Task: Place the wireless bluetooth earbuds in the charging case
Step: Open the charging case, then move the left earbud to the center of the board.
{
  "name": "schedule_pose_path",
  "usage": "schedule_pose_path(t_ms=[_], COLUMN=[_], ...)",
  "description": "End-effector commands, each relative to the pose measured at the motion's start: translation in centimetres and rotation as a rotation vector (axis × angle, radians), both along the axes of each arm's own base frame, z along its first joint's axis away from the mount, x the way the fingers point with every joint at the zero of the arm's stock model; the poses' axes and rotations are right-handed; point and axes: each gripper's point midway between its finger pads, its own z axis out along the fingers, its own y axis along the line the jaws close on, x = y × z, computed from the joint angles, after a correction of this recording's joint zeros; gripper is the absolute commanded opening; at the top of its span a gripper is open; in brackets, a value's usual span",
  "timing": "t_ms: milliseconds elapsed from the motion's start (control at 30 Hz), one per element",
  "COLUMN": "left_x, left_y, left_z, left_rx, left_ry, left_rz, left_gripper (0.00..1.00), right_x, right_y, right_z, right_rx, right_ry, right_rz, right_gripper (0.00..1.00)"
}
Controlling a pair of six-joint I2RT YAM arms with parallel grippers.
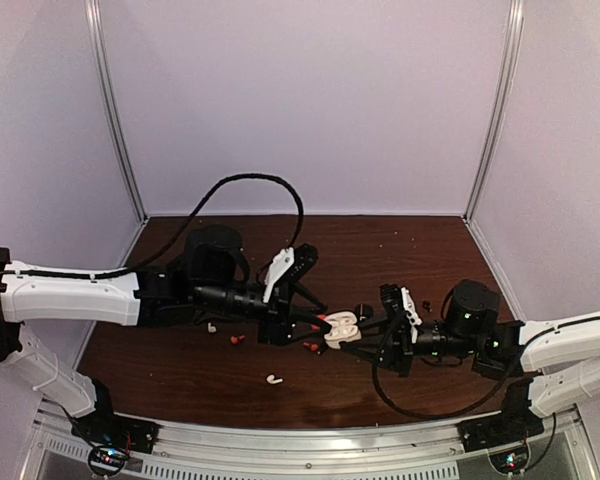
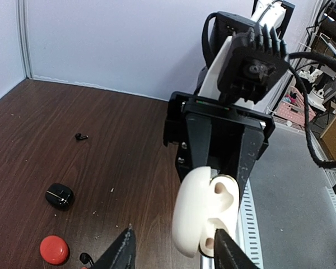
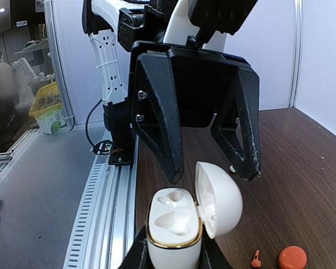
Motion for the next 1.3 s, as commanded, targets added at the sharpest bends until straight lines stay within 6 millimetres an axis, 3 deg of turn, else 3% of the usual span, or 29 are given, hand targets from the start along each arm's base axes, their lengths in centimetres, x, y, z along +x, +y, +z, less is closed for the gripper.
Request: schedule_pose_path(t_ms=[0, 200, 367, 633, 800, 1033, 1267], left_x=[-1.1, -0.8, -0.4, 0.2, 0.7, -0.8, -2.6], left_y=[0.0, 1.4, 4.5, 9.5, 12.6, 12.6, 11.1], left_z=[2.3, 2.8, 1.1, -6.1, -11.8, -17.8, -21.0], left_rx=[-0.082, -0.101, -0.076, 0.028, 0.167, 0.346, 0.457], left_ry=[-0.033, -0.018, 0.055, 0.271, 0.320, 0.424, 0.489], left_rz=[-0.060, 0.004, 0.116, 0.360, 0.524, 0.542, 0.458], left_gripper=[0.52, 0.58, 0.56, 0.47, 0.40, 0.30, 0.18], right_x=[0.5, 0.8, 0.9, 1.1, 1.2, 1.3, 1.4], right_y=[-0.3, -0.8, -1.5, -1.5, -1.5, -1.6, -2.0], right_z=[1.8, 1.7, 1.5, 1.1, 1.0, 0.9, 0.8], right_rx=[0.053, 0.059, 0.074, 0.066, 0.066, 0.066, 0.067], right_ry=[-0.012, 0.006, 0.007, -0.009, -0.008, -0.002, 0.000], right_rz=[-0.041, -0.064, -0.085, -0.092, -0.094, -0.106, -0.122], right_gripper=[0.00, 0.00, 0.00, 0.01, 0.01, 0.01, 0.01])
